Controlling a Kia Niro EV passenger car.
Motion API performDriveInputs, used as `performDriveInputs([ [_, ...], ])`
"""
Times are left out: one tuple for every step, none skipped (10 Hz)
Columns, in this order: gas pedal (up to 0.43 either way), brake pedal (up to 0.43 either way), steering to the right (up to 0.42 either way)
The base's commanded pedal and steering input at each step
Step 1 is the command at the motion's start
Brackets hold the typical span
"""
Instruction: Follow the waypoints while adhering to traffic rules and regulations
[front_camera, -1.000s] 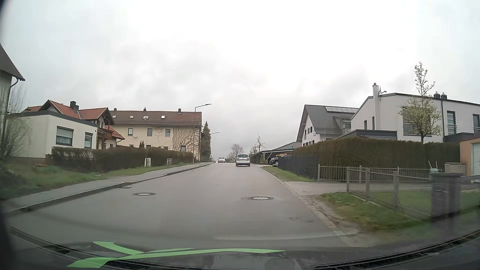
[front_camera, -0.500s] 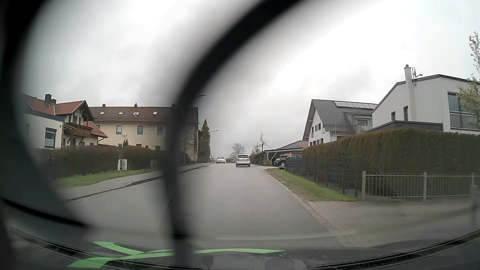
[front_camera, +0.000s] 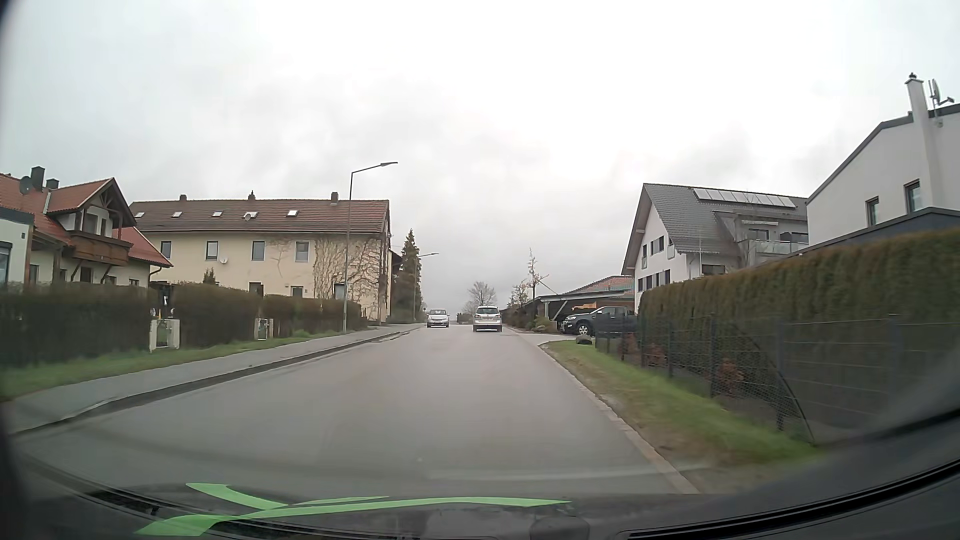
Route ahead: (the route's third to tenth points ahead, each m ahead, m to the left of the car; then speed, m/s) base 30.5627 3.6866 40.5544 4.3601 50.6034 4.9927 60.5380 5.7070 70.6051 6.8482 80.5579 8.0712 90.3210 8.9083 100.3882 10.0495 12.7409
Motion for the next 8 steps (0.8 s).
performDriveInputs([
  [0.15, 0.0, -0.009],
  [0.15, 0.0, -0.009],
  [0.15, 0.0, -0.009],
  [0.15, 0.0, -0.009],
  [0.138, 0.0, -0.009],
  [0.138, 0.0, -0.009],
  [0.138, 0.0, -0.01],
  [0.15, 0.0, -0.012],
])
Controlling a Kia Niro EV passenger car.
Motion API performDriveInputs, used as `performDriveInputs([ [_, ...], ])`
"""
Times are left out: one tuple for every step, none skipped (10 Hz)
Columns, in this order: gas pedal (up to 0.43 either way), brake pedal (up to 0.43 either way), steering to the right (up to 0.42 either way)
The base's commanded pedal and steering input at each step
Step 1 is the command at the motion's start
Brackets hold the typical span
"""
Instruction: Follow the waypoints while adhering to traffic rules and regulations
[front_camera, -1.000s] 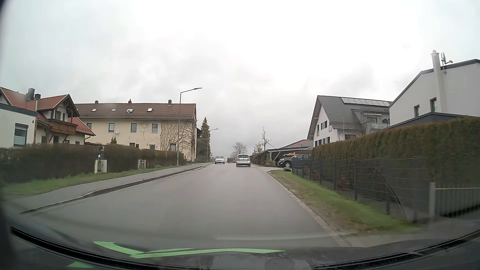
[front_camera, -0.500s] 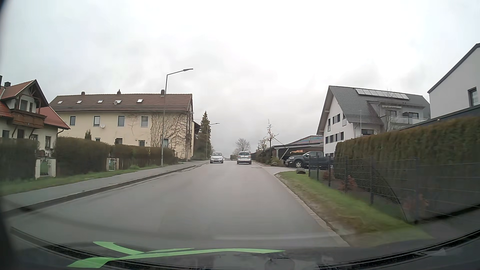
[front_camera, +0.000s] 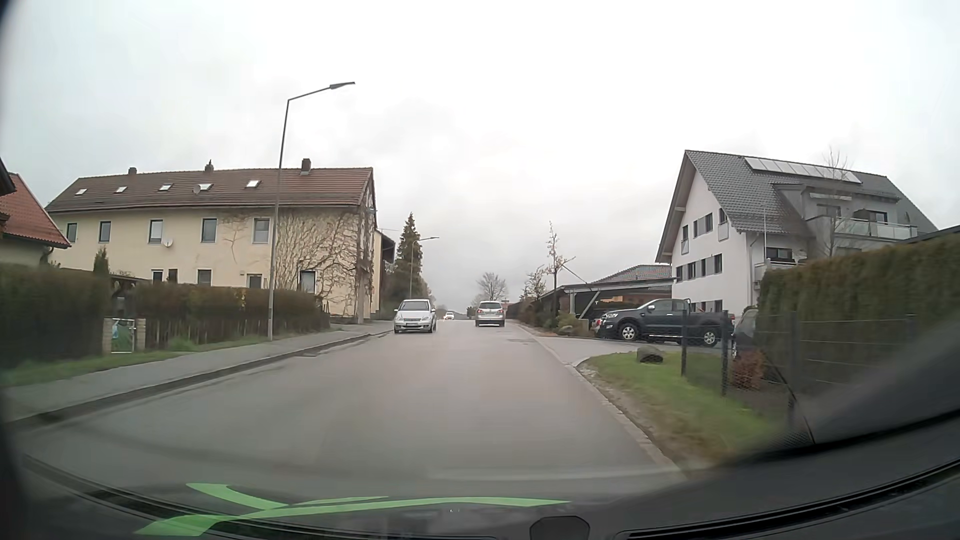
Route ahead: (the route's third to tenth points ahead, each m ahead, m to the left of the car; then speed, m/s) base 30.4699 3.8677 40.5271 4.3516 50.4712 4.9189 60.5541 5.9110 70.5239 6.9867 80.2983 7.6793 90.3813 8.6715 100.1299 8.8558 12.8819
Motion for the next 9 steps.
performDriveInputs([
  [0.157, 0.0, -0.012],
  [0.169, 0.0, -0.012],
  [0.189, 0.0, -0.012],
  [0.197, 0.0, -0.012],
  [0.209, 0.0, -0.012],
  [0.209, 0.0, -0.012],
  [0.209, 0.0, -0.012],
  [0.197, 0.0, -0.012],
  [0.189, 0.0, -0.012],
])
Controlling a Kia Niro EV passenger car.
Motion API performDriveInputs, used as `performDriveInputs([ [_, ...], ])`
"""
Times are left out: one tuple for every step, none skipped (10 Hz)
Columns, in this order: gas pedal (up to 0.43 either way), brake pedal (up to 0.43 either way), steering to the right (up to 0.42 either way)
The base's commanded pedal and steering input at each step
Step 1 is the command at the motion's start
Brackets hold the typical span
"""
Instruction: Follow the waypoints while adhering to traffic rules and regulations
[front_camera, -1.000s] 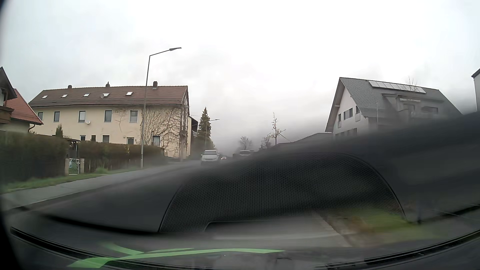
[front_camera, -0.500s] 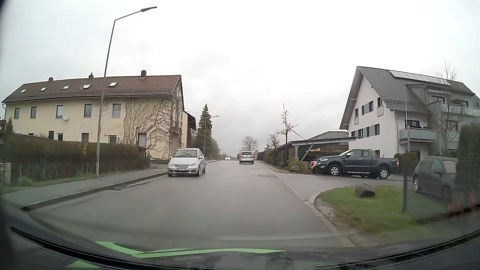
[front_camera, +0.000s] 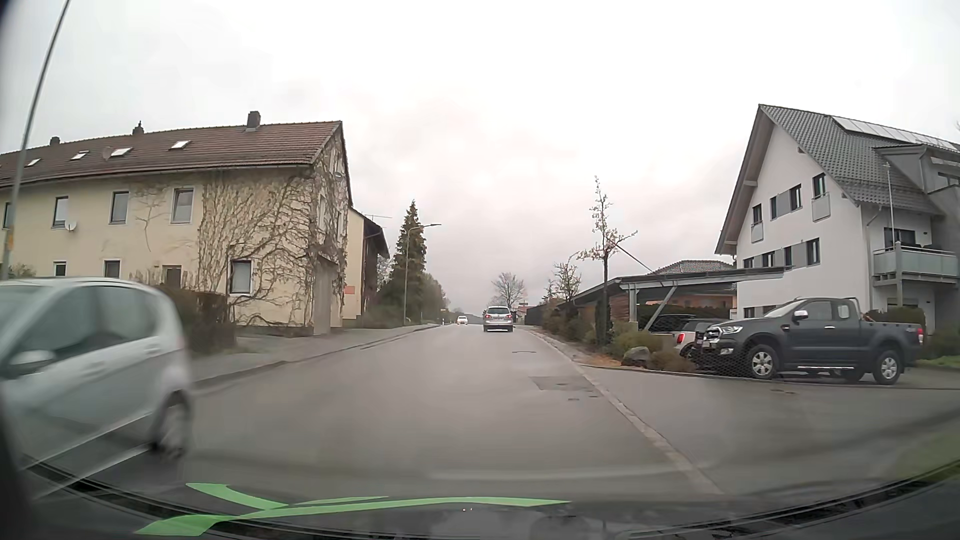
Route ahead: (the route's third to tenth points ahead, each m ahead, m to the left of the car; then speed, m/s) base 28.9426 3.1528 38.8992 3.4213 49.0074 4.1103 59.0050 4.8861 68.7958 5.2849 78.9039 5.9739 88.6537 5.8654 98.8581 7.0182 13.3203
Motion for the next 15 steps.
performDriveInputs([
  [0.157, 0.0, -0.012],
  [0.138, 0.0, -0.011],
  [0.138, 0.0, -0.011],
  [0.138, 0.0, -0.008],
  [0.138, 0.0, -0.004],
  [0.13, 0.0, -0.004],
  [0.118, 0.0, -0.004],
  [0.098, 0.0, -0.005],
  [0.098, 0.0, -0.005],
  [0.098, 0.0, -0.004],
  [0.087, 0.0, -0.004],
  [0.087, 0.0, -0.004],
  [0.098, 0.0, -0.004],
  [0.098, 0.0, -0.005],
  [0.118, 0.0, -0.005],
])
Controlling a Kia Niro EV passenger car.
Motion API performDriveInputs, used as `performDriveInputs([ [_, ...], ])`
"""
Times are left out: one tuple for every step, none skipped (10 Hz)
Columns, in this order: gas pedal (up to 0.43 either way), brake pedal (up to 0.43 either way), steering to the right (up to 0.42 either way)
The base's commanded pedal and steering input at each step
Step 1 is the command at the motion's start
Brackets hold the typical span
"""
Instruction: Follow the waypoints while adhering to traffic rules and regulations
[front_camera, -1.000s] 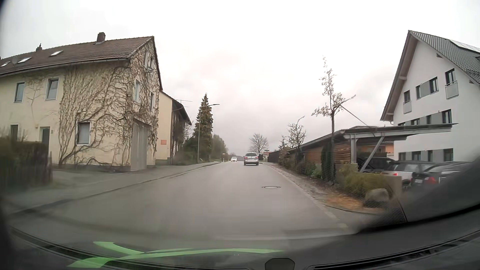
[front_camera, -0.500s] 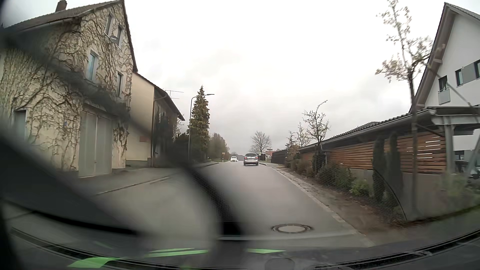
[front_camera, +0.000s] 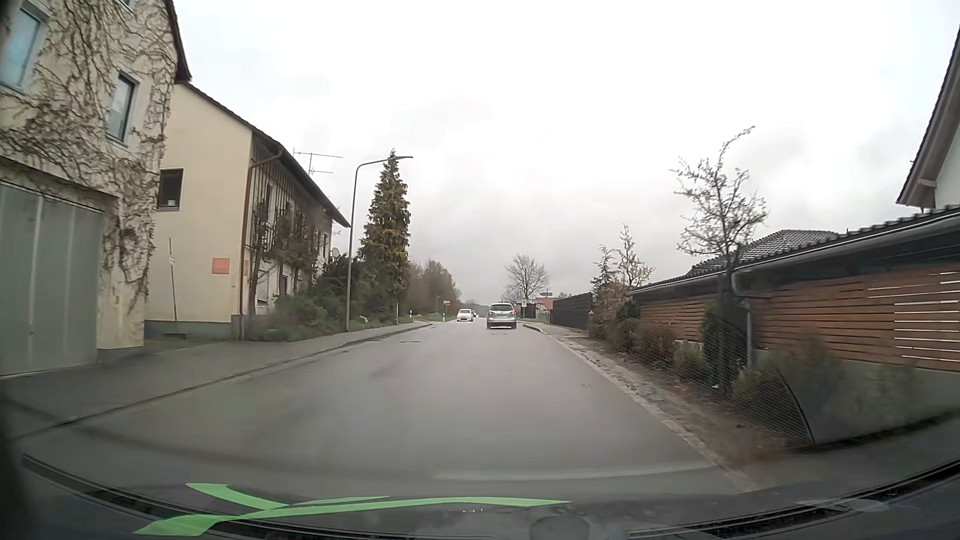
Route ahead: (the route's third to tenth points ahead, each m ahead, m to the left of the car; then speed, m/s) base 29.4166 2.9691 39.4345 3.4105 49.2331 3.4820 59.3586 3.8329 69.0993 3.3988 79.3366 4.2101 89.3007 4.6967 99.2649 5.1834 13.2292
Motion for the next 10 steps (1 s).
performDriveInputs([
  [0.13, 0.0, -0.004],
  [0.13, 0.0, -0.004],
  [0.138, 0.0, -0.005],
  [0.138, 0.0, -0.005],
  [0.15, 0.0, -0.005],
  [0.157, 0.0, -0.005],
  [0.157, 0.0, -0.004],
  [0.157, 0.0, -0.004],
  [0.138, 0.0, -0.004],
  [0.079, 0.0, -0.005],
])
